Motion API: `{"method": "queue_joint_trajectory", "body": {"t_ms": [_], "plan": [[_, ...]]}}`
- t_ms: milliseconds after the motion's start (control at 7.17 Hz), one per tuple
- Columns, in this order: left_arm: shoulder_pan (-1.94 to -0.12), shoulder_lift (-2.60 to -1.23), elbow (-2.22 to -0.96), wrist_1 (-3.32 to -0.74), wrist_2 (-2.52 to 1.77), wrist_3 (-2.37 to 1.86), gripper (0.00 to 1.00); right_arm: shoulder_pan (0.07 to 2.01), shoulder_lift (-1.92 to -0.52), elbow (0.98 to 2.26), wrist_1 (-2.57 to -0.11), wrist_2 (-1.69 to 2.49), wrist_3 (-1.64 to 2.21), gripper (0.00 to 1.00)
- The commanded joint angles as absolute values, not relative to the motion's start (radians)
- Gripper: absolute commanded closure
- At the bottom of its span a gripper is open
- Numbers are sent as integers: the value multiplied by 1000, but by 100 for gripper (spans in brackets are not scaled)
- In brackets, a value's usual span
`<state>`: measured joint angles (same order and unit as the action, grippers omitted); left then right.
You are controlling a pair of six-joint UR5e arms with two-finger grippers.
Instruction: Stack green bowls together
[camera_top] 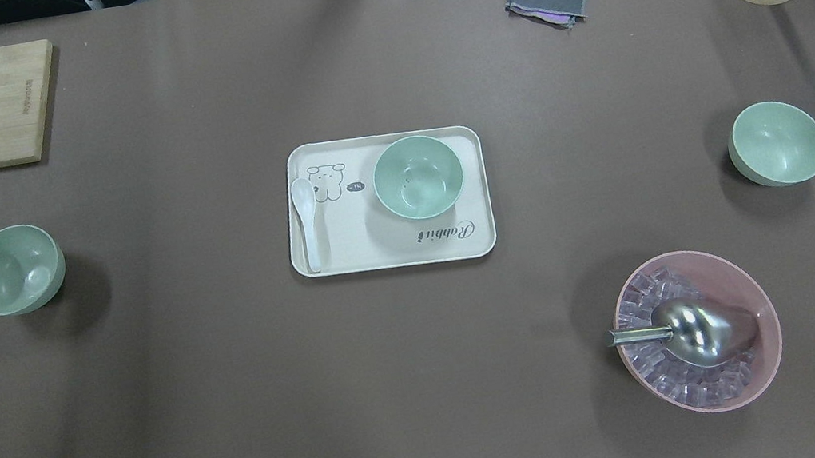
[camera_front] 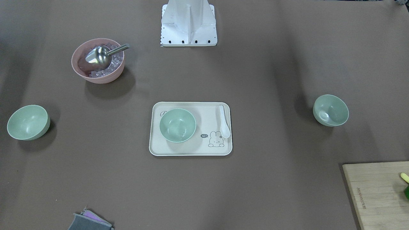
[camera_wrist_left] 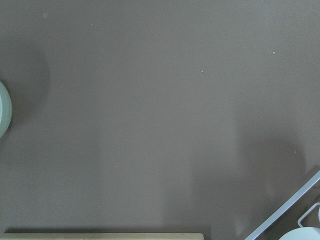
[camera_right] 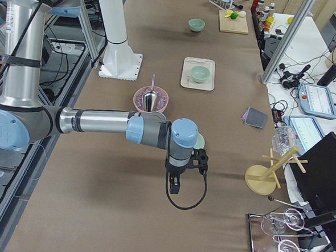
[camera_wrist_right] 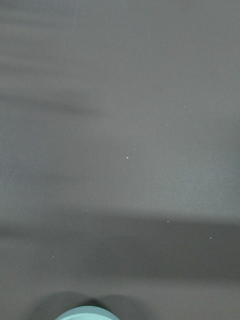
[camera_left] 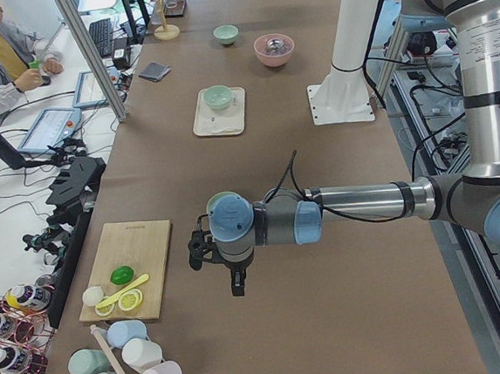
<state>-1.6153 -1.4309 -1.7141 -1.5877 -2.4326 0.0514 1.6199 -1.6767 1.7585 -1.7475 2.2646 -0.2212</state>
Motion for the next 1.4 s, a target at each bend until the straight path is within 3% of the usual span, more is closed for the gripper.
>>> {"method": "queue_joint_trajectory", "body": {"t_ms": [0, 1256], "plan": [[-1617, -1425, -1723, -1598, -2433, 54, 2, 1615, -1675, 1758, -1746, 2264, -219, 0], [-1617, -1411, -1736, -1649, -2447, 49, 2, 1589, -1680, 1763, -1741, 2422, -221, 0]]}}
